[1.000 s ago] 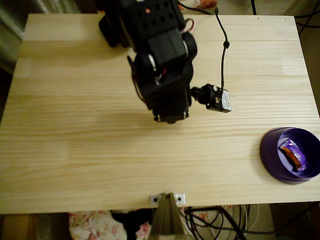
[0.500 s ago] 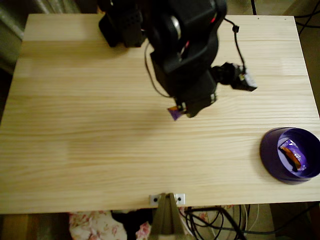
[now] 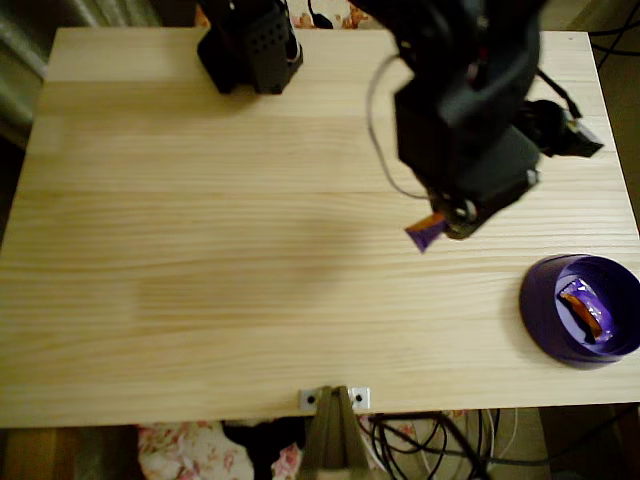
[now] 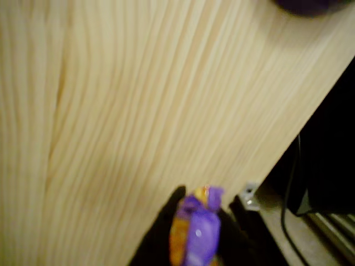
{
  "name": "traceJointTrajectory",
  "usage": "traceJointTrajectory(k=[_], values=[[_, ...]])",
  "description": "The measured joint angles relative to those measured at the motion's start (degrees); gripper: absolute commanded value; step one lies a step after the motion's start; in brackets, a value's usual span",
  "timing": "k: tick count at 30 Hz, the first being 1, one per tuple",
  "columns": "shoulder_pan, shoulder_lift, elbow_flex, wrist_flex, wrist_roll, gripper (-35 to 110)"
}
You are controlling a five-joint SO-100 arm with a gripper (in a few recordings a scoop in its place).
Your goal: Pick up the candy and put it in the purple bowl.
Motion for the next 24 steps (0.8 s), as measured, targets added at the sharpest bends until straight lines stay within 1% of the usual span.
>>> traceJointTrajectory(k=[6,9,12,24], values=[[-2.9,-12.0,-20.9,7.9,0.0,0],[-3.8,-21.0,-35.4,14.1,0.0,0],[-4.3,-27.0,-47.3,16.5,0.1,0],[-6.1,-33.8,-65.8,17.2,1.4,0]])
